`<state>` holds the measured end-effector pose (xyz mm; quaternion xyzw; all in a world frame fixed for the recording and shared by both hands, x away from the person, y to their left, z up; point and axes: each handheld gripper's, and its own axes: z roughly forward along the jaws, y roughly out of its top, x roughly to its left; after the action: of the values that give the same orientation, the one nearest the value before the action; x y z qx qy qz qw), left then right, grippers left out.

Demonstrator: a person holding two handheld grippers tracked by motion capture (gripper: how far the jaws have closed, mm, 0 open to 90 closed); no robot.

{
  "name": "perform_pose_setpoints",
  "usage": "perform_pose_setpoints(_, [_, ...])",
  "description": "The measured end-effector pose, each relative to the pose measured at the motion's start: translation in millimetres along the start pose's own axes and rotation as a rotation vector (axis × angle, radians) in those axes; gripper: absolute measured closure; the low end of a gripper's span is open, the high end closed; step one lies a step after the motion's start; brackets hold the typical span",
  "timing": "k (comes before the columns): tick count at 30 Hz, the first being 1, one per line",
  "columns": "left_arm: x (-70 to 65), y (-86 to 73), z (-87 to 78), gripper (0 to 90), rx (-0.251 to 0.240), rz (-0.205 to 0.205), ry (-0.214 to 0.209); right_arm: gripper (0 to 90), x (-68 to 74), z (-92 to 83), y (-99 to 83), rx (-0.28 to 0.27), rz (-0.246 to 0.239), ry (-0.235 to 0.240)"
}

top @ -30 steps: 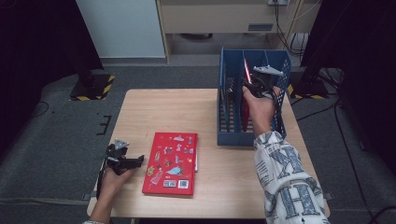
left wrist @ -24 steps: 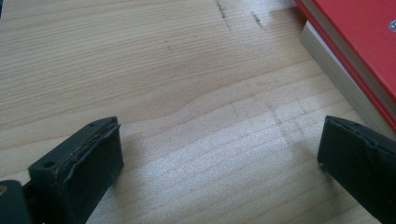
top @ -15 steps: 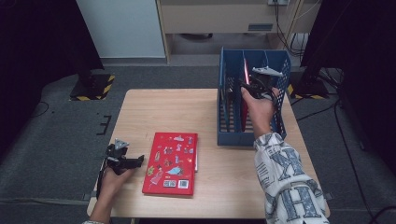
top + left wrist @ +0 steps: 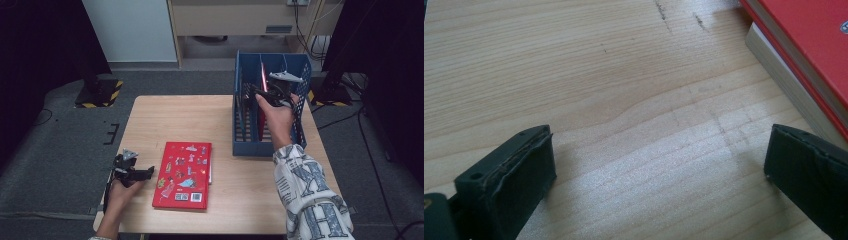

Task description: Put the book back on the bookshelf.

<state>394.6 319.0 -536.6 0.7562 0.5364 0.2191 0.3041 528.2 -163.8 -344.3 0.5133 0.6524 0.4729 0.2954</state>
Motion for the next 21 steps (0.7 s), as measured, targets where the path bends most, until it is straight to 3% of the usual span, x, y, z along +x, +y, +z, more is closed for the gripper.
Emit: perform_pose_setpoints(21, [0.0,0.0,0.0,0.0,0.0,0.0,0.0,20.5,2.9,-5.2,0.7,-0.014,-0.032,0.054])
